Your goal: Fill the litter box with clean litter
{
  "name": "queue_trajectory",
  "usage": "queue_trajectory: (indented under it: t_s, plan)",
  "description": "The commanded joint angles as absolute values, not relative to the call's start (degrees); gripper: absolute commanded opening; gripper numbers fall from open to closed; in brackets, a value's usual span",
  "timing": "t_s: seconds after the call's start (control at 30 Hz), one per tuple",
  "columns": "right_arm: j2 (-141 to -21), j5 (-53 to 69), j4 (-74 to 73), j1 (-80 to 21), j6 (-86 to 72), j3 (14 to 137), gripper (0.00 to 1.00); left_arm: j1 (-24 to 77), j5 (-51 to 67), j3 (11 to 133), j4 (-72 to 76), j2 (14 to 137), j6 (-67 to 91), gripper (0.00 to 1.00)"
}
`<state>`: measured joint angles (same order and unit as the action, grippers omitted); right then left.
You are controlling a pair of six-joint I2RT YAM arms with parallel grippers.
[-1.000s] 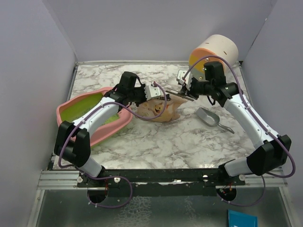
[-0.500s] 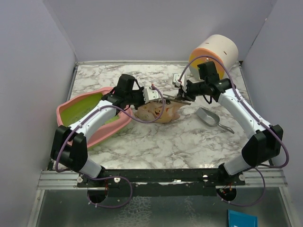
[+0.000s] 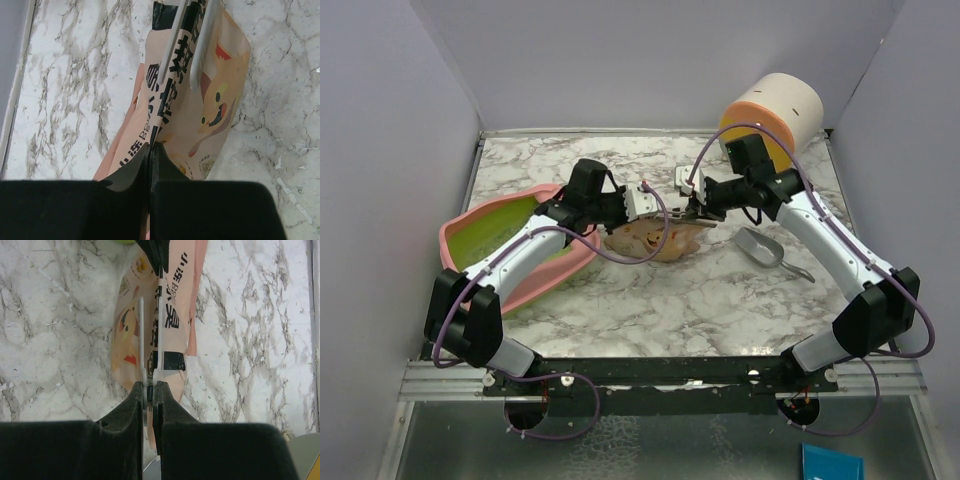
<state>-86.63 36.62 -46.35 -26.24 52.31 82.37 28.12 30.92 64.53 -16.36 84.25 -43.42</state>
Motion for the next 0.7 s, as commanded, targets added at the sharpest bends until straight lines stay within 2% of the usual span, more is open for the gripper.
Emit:
queue_trajectory:
  t_s: [0.0,0.4,0.67]
  plan:
    - [-85.8,34.6,-46.0,-27.2,51.5,80.7,0.01,29.4,33.5,65.4,-12.5,80.7,-43.4,0.0]
    - [-87.0,28.4,-39.0,-28.1,48.9,78.2,0.01,30.2,33.3,63.7,-12.3,78.1,-43.9,0.0]
    - [-86.5,32.0,-40.8,-28.1,50.9,78.5,0.01,30.4,33.7,63.0,-10.5,78.2,-43.3,0.0]
